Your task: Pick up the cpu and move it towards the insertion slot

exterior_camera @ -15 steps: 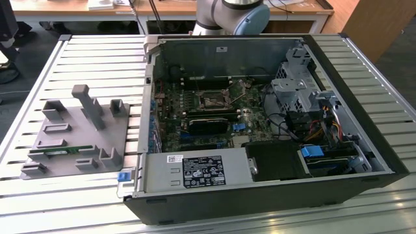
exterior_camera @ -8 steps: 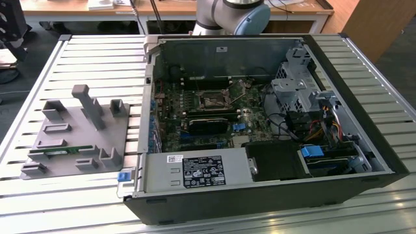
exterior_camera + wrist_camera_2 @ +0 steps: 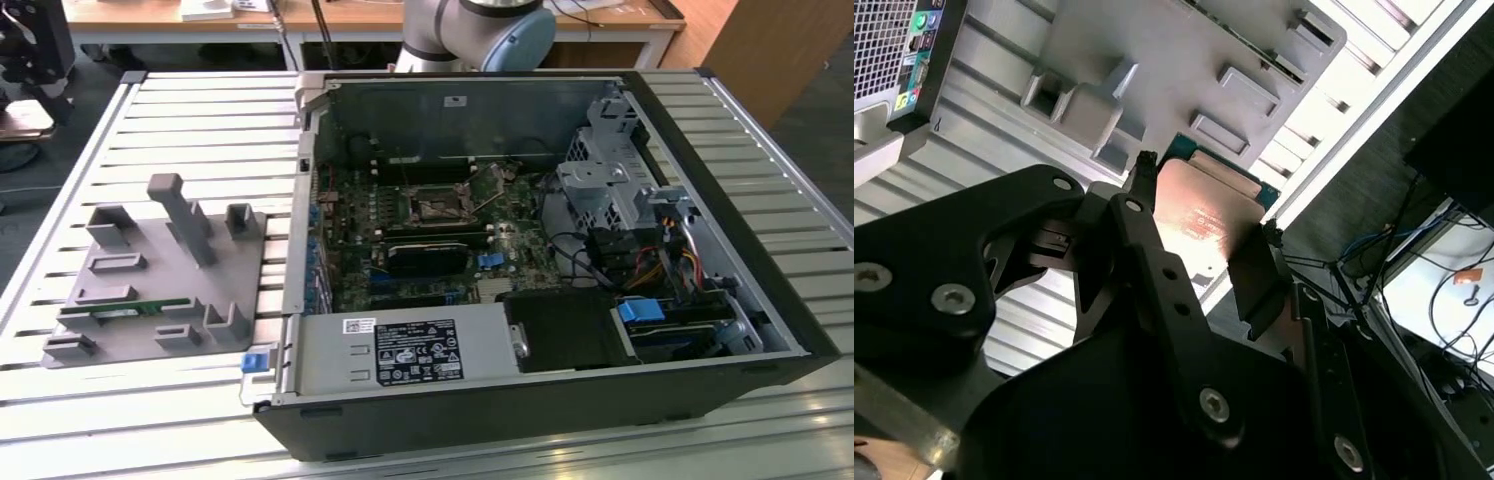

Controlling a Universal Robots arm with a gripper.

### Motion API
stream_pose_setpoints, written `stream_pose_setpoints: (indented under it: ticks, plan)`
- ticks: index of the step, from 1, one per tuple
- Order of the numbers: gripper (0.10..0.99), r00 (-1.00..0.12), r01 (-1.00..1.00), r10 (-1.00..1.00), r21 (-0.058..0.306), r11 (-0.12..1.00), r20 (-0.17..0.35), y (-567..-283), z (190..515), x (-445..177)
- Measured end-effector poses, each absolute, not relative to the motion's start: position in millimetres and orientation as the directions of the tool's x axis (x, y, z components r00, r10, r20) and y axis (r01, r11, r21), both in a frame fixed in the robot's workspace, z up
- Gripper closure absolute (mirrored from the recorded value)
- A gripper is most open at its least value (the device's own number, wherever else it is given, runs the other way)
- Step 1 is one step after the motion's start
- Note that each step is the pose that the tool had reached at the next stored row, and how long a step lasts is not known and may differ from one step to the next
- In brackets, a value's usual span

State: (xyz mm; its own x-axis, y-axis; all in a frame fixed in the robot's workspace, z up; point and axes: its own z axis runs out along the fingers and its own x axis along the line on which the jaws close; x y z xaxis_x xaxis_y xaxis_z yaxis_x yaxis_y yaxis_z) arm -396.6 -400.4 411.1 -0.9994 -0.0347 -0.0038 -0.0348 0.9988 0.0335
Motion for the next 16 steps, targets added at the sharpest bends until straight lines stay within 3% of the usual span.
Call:
stream_pose_setpoints:
  ticks: [16]
  plan:
    - [0.549,-0.999,-0.035,-0.035,0.034,0.999,-0.004,-400,411,-379]
